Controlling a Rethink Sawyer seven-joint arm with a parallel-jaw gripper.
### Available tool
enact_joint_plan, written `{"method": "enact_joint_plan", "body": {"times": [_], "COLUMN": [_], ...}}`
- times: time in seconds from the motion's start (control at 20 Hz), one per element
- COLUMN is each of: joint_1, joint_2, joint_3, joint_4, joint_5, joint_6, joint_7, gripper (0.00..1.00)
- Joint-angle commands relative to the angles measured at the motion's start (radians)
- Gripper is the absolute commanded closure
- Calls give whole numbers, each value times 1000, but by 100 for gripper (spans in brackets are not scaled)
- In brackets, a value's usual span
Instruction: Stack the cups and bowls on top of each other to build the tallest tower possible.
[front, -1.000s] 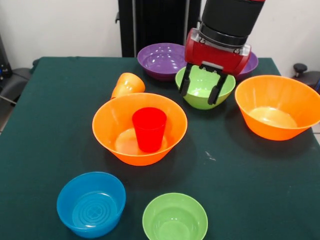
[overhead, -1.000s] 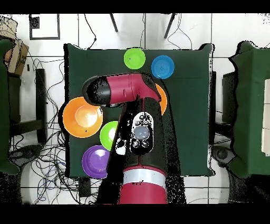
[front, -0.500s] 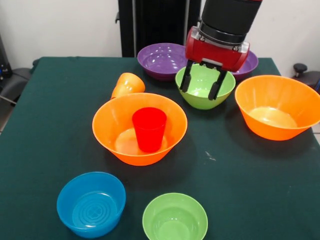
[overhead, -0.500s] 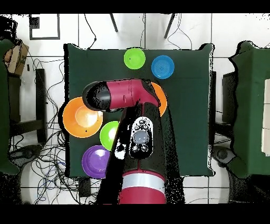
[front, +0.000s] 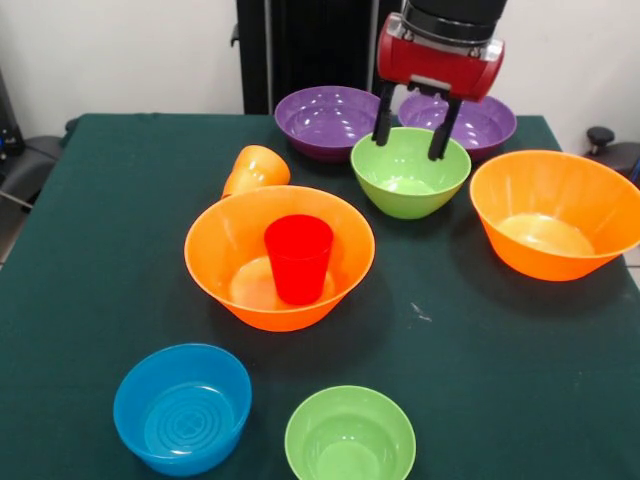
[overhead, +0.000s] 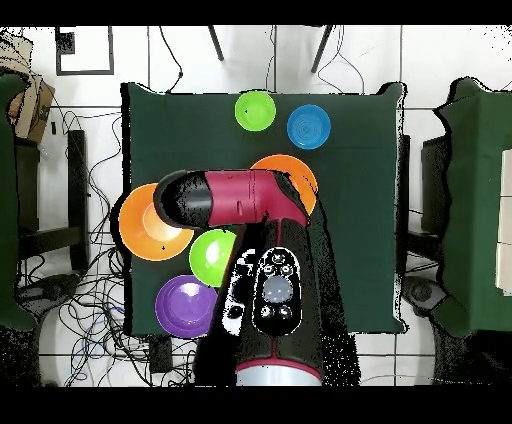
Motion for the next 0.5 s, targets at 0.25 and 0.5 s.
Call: {"method": "enact_joint_plan", "body": {"times": [0.25, 0.5], "joint_1": [13, 18], "joint_2": [1, 29], "joint_3": [108, 114], "joint_4": [132, 118], "joint_5": [44, 54], "joint_6": [-139, -169], "joint_7": [91, 91], "gripper": [0, 0]}}
